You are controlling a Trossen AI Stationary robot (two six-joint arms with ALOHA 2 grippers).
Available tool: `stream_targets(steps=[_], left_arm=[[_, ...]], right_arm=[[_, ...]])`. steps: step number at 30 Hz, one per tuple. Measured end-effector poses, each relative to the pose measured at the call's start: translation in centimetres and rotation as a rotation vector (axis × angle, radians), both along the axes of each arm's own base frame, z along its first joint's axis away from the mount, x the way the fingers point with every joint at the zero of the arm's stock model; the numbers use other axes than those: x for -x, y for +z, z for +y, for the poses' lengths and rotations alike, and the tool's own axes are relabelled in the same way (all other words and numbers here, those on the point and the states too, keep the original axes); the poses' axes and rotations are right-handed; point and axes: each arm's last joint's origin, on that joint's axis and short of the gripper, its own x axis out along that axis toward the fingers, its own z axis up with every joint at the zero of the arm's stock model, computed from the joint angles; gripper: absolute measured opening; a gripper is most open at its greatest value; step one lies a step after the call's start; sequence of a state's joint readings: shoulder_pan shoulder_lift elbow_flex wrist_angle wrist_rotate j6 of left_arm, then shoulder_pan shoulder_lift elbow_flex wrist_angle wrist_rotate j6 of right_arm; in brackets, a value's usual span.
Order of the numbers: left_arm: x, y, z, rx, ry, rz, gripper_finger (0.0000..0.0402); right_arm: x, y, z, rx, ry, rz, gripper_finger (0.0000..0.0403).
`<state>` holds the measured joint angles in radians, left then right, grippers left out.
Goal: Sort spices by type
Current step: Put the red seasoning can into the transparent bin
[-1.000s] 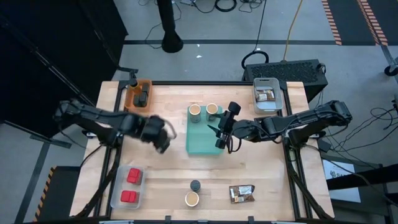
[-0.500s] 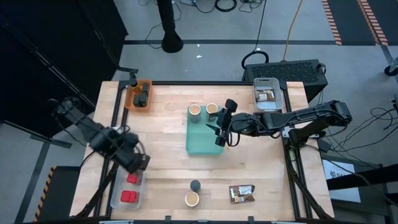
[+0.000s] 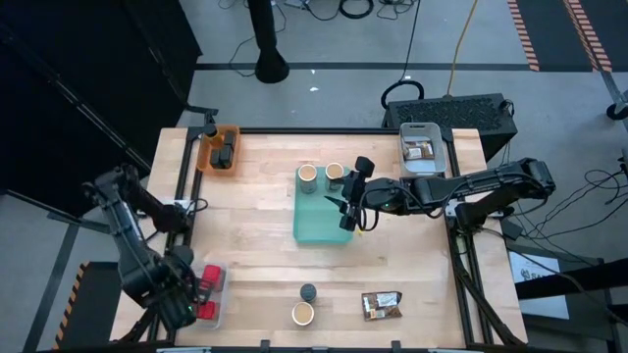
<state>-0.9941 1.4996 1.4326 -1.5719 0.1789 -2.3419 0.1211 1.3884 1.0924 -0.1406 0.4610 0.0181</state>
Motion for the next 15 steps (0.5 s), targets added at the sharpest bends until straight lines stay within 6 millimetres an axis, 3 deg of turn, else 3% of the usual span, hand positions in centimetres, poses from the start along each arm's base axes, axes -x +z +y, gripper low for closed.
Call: stream_targets(steps=[15], left_arm=[[0.6, -3.2, 0.5, -0.132, -0.018, 0.045, 0.0216]], right_arm=[[0.0, 0.0, 0.3, -0.052, 0.062, -0.002, 0.019]])
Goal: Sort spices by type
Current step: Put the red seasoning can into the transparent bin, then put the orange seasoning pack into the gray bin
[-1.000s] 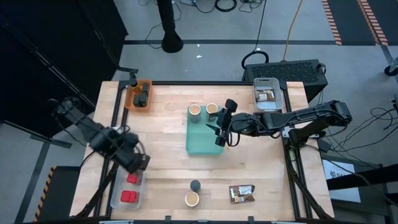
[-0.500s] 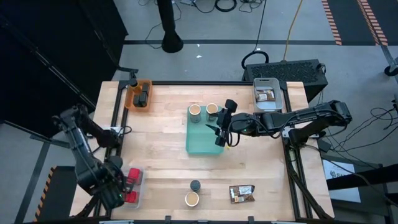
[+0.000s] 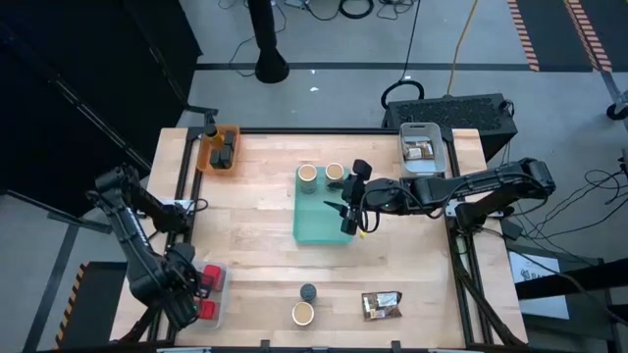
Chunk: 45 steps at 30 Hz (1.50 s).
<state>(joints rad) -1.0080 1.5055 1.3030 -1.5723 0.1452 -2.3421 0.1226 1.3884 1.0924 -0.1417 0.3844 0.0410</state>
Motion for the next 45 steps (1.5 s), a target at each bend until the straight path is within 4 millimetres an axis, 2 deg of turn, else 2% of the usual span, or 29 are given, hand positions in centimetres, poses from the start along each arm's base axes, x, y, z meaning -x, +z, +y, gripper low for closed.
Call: stream_targets(steps=[10, 34, 36, 41, 45], left_arm=[[0.0, -2.2, 1.1, -0.087, 0.018, 0.038, 0.0216], [-1.2, -3.1, 0.3, -0.038, 0.035, -0.016, 0.0216], [-1.2, -3.1, 0.3, -0.04, 0.034, -0.019, 0.023], [-1.2, -3.1, 0.3, -0.039, 0.026, -0.019, 0.0309], [-1.2, -3.1, 0.3, -0.038, 0.021, -0.019, 0.0323]], right_arm=[[0.0, 0.0, 0.0, 0.002, 0.0, 0.003, 0.019], [0.0, -0.1, 0.0, 0.012, 0.002, 0.01, 0.019], [0.0, -0.1, 0.0, 0.011, 0.003, 0.01, 0.019], [0.0, -0.1, 0.0, 0.01, 0.002, 0.009, 0.019], [0.0, -0.1, 0.0, 0.009, 0.001, 0.009, 0.019]])
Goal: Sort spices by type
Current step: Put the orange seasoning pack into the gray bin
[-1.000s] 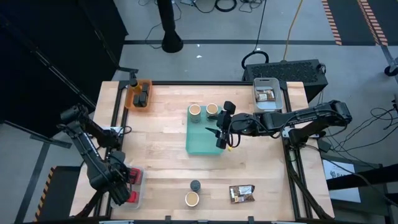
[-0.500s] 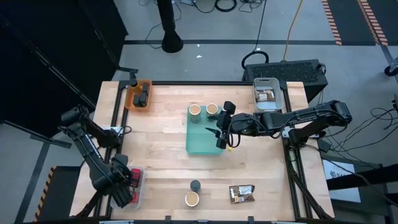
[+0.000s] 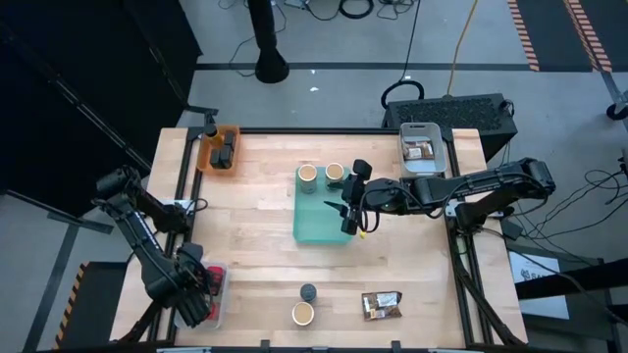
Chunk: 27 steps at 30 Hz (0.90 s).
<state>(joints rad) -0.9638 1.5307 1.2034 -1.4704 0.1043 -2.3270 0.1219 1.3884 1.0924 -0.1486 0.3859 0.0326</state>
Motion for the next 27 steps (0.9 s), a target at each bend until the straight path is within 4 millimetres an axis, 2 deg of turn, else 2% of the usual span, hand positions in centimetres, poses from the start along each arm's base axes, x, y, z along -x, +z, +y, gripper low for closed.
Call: stream_targets(steps=[5, 9, 13, 21, 27], left_arm=[[-0.1, 0.3, -0.1, 0.013, -0.003, -0.008, 0.0326], [-0.5, 1.9, -0.6, 0.047, -0.034, -0.051, 0.0327], [-1.1, 3.7, -0.5, -0.001, -0.113, -0.183, 0.0328], [-4.1, 5.2, 0.5, -0.302, -0.502, -0.545, 0.0328], [-6.1, 5.4, 1.5, -0.448, -0.873, -0.498, 0.0328]], right_arm=[[0.0, 0.0, 0.0, 0.005, 0.002, 0.001, 0.019], [0.0, 0.0, 0.0, 0.034, 0.017, 0.006, 0.019], [0.0, 0.2, 0.6, 0.077, 0.053, 0.002, 0.019], [0.3, 0.6, 3.9, 0.14, 0.188, -0.033, 0.019], [1.2, 0.6, 7.1, 0.103, 0.279, -0.042, 0.019]])
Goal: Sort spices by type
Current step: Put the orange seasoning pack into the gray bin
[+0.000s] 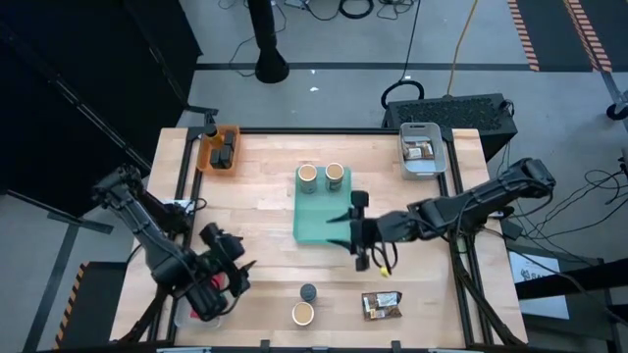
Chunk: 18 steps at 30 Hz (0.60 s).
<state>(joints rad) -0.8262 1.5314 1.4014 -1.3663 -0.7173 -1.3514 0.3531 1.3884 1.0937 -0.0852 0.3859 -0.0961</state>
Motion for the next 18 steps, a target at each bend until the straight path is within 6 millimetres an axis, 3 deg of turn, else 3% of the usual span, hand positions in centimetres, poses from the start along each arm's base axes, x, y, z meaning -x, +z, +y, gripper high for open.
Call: stream_targets(steps=[6, 12, 18], left_arm=[[-1.3, 0.3, 0.2, -0.241, -0.264, 0.048, 0.0328], [-1.8, 0.6, 0.7, -0.383, -0.28, 0.018, 0.0329], [-2.1, 0.7, 1.1, -0.442, -0.243, -0.02, 0.0329]], right_arm=[[1.1, 1.1, 3.1, -0.149, 0.056, -0.028, 0.019], [2.6, 2.5, 5.9, -0.329, 0.085, -0.003, 0.019], [4.6, 1.7, 7.1, -0.509, -0.017, 0.213, 0.019]])
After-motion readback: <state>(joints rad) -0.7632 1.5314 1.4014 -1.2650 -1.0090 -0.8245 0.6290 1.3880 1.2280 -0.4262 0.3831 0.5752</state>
